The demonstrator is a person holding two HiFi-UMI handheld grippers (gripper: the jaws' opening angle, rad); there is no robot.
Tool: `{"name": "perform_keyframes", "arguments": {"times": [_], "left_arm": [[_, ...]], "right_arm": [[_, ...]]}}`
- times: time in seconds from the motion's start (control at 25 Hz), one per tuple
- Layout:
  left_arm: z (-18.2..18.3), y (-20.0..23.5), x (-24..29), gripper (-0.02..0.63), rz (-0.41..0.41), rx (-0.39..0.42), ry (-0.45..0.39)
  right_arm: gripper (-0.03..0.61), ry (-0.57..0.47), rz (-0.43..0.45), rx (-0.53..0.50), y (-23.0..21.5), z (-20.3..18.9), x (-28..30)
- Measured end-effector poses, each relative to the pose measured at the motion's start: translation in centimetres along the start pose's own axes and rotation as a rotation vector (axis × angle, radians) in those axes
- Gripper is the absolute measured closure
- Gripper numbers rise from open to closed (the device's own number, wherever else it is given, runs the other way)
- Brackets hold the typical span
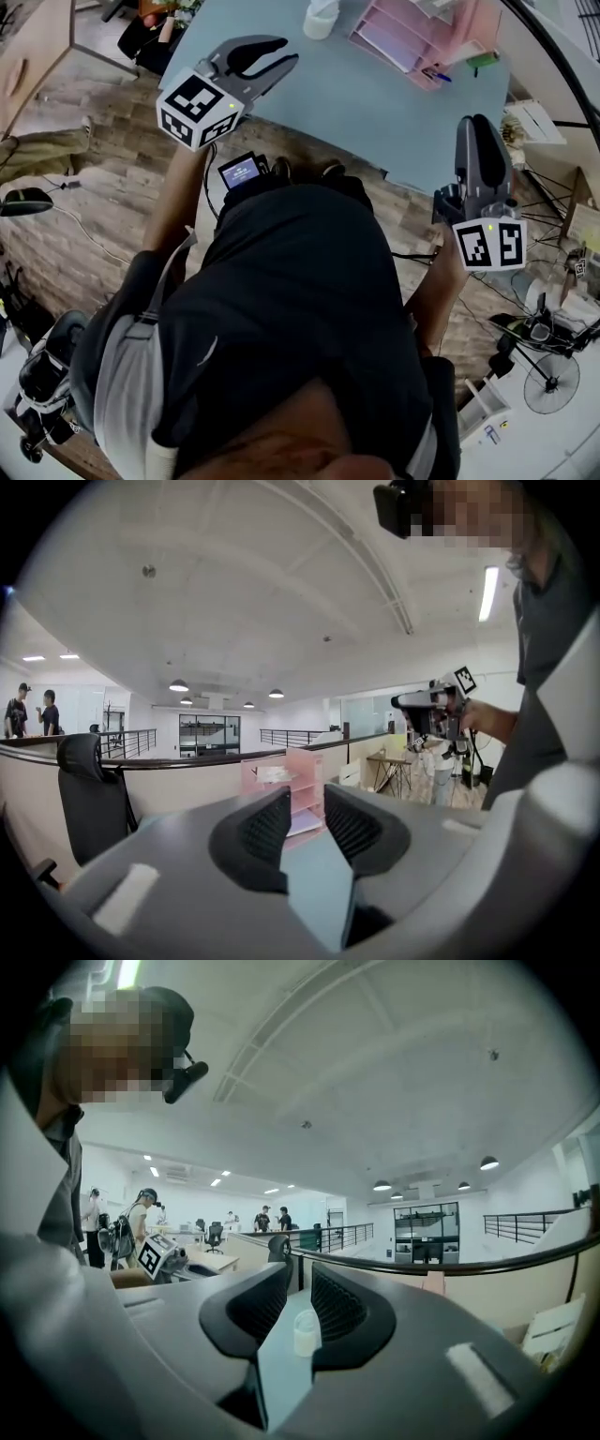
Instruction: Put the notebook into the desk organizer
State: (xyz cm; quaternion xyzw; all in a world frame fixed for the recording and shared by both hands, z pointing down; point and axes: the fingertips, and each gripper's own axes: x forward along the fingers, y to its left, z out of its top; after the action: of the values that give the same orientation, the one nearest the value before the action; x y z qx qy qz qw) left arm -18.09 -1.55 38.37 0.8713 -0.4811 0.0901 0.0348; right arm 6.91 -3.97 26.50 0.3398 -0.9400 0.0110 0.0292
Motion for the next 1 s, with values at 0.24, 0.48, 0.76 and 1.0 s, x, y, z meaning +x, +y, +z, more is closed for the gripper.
{"name": "perform_keyframes", "arguments": {"times": [0.24,0.48,0.76,1.0], "left_arm": [[0.8,-2.4,-0.9,0.445,0.037,0.034,-0.002],[1.0,-5.7,-1.3,0.445,0.088,0.022,0.020],[0.7,-13.8,-0.8,0.445,0.080,0.007,0.083],[-0.1,-18.8,-1.4,0.445,0.121,-0.017,0.092]], "right_arm": [[0.499,0.053,0.013,-0.063,0.0,-0.6,-1.1],[0.499,0.044,0.051,-0.037,-0.6,-1.0,-4.1],[0.499,0.052,0.001,0.003,-3.9,-1.9,-13.0],[0.500,0.040,-0.009,0.016,-6.4,-2.9,-17.9]]}}
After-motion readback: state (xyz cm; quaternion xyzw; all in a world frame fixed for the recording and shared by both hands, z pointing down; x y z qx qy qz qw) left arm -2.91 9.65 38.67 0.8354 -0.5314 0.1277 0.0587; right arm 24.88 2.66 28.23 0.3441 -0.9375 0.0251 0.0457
